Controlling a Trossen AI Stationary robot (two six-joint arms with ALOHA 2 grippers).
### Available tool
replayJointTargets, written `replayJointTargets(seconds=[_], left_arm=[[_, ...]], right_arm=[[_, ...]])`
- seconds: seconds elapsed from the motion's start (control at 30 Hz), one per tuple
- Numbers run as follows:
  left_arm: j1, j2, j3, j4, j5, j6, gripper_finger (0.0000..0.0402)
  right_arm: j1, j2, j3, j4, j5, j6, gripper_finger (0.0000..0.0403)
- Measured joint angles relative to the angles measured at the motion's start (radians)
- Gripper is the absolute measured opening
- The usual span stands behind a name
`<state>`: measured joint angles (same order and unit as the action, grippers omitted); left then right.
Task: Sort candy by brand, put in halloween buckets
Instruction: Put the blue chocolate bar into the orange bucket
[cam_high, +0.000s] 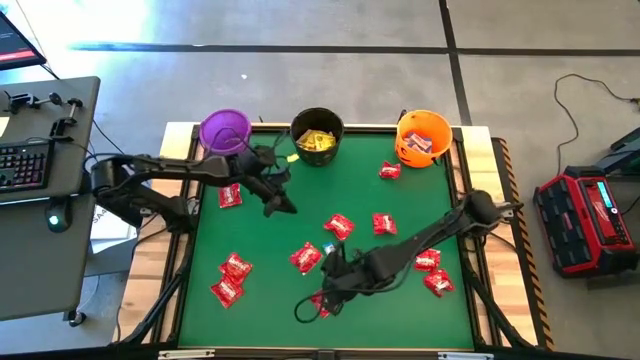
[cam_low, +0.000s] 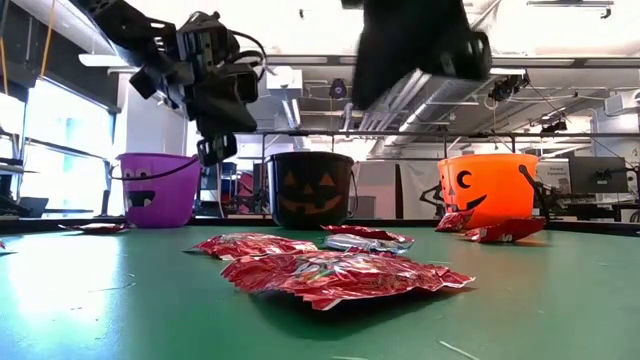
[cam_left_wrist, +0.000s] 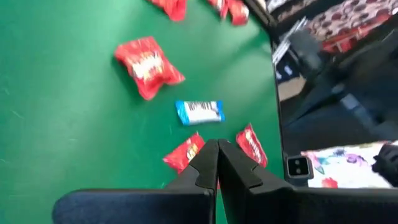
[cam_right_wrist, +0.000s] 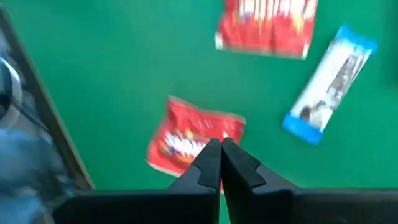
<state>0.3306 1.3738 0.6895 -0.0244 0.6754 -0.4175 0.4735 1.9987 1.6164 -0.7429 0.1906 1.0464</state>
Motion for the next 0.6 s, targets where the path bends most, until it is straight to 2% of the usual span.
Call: replayJointTargets(seconds=[0.17, 0.3, 0.43, 0.6], left_arm=[[-0.062, 0.043, 0.0, 0.04, -0.011, -0.019, 0.0], [-0.114, 0.044, 0.001, 0.057, -0.078, -0.021, 0.0], [-0.158, 0.044, 0.001, 0.054, -0.127, -0.018, 0.0], [-0.212, 0.044, 0.001, 0.12, -0.143, -0.016, 0.0]], right_arm=[[0.0, -0.14, -0.134, 0.182, 0.163, 0.05, 0.0], [0.024, -0.194, -0.261, 0.35, 0.255, 0.13, 0.0], [0.076, -0.169, -0.329, 0.368, 0.332, 0.236, 0.0], [0.092, -0.125, -0.357, 0.308, 0.324, 0.303, 0.0034]])
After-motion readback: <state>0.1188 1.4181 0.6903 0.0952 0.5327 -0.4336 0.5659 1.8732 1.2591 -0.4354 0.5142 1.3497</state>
